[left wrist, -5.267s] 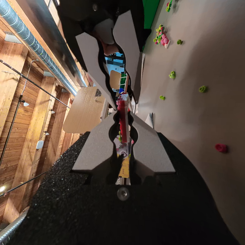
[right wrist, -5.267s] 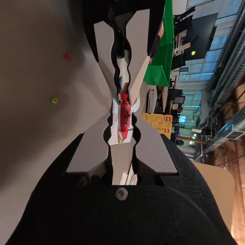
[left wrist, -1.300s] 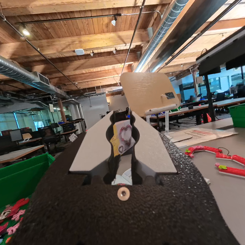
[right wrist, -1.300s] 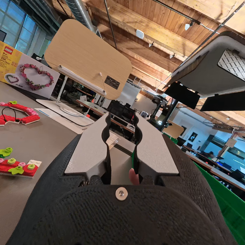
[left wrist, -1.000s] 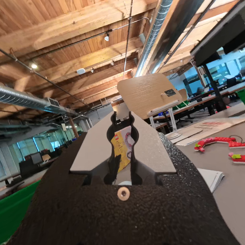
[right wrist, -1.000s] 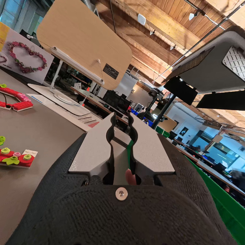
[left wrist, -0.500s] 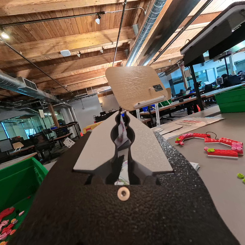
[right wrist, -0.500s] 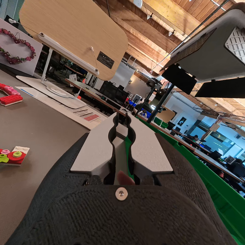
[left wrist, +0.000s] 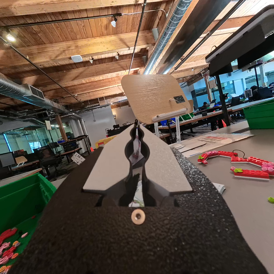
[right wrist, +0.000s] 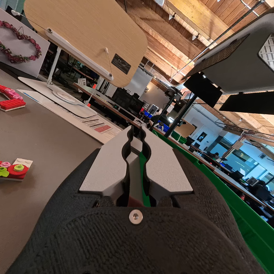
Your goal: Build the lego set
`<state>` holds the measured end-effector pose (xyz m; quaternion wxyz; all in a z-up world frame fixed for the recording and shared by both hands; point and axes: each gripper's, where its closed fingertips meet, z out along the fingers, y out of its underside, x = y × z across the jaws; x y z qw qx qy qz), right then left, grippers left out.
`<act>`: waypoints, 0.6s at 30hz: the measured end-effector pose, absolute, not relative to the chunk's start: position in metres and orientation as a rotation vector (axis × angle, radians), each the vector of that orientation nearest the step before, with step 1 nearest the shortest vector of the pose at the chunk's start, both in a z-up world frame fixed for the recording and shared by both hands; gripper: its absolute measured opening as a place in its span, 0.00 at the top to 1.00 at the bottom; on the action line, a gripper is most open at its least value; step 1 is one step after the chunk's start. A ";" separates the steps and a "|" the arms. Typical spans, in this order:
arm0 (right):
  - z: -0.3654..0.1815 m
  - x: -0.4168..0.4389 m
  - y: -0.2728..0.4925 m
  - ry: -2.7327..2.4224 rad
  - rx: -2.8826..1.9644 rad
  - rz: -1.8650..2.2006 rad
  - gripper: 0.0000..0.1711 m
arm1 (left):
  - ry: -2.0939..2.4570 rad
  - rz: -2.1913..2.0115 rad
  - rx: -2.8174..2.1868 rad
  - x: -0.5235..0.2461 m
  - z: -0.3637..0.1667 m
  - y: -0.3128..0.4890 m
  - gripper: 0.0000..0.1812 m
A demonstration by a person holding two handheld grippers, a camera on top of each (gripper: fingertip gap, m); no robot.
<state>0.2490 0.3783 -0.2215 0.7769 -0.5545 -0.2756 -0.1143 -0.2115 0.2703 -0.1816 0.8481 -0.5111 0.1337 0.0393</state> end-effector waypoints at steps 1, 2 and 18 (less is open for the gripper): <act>-0.222 0.249 0.379 -0.598 -1.203 -0.247 0.96 | 0.291 0.076 -1.076 -0.210 -0.182 0.270 1.00; -0.223 0.250 0.380 -0.596 -1.206 -0.248 0.96 | 0.298 0.072 -1.076 -0.208 -0.182 0.270 1.00; -0.223 0.247 0.384 -0.604 -1.204 -0.237 0.97 | 0.316 -0.002 -1.100 -0.197 -0.187 0.273 1.00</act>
